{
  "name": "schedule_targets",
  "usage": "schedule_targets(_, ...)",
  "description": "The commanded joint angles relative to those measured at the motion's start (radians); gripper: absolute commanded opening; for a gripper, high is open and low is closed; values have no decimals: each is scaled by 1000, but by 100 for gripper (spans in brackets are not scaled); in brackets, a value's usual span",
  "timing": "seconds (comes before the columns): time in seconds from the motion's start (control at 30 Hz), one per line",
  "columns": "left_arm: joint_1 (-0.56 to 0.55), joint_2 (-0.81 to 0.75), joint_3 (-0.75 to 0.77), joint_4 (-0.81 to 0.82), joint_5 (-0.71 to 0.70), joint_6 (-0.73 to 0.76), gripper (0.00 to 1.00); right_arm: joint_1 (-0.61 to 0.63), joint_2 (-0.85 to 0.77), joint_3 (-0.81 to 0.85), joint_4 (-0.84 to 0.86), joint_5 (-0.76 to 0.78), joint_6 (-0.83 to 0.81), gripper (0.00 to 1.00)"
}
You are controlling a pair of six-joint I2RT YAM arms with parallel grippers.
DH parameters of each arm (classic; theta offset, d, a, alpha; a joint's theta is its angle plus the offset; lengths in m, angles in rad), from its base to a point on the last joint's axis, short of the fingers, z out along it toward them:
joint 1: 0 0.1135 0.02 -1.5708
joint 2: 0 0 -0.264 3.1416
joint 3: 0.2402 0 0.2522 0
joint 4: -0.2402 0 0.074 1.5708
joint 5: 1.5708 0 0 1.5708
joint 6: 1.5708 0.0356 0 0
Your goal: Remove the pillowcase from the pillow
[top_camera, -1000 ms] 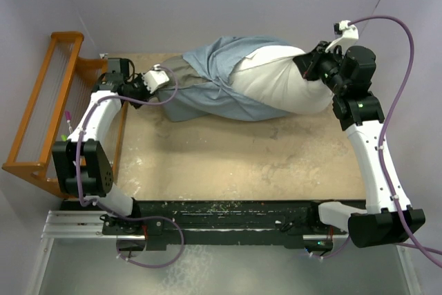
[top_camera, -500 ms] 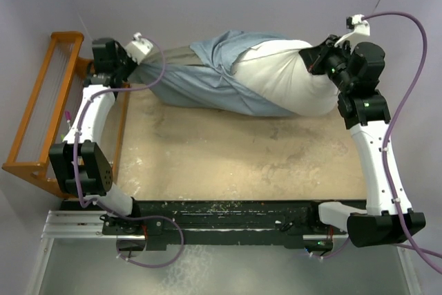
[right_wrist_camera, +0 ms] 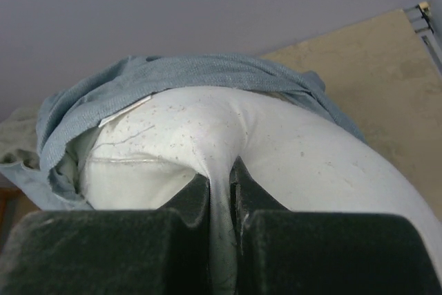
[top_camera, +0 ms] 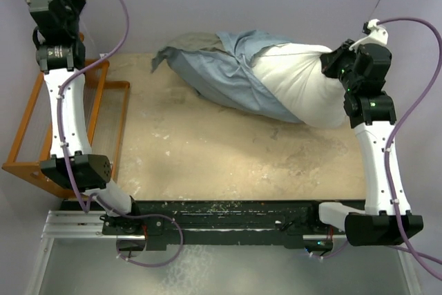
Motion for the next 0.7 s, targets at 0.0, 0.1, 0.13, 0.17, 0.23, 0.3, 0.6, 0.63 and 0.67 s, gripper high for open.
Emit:
schedule_targets(0.0,-170,-145,-205,-244,197,31,18,-23,5,121,82,-1,75,0)
schedule_targets(0.1,-485,-361,-608,-156,146,226,38,49,80,198,43,-123,143,0)
schedule_targets(0.13,-577,-411,-707,-145,125,261,44,81,90,205,59,-161,156,0)
schedule_targets(0.17,-664,-435,-762,-153,100,275,46,115,96,214,72,-190,168,0)
schedule_targets(0.23,-776,-426,-775,-210,72,248,47,151,106,223,109,-283,208,0)
schedule_targets(0.3,-826,-386,-721,-262,54,206,46,164,109,228,136,-359,264,0)
schedule_targets(0.6,-939,-432,-727,-139,-52,339,46,178,29,193,354,-586,641,0)
schedule_targets(0.63,-948,-441,-714,-133,-62,342,46,178,26,194,368,-602,677,0)
schedule_targets(0.67,-954,-445,-689,-138,-67,340,46,175,24,198,373,-597,708,0)
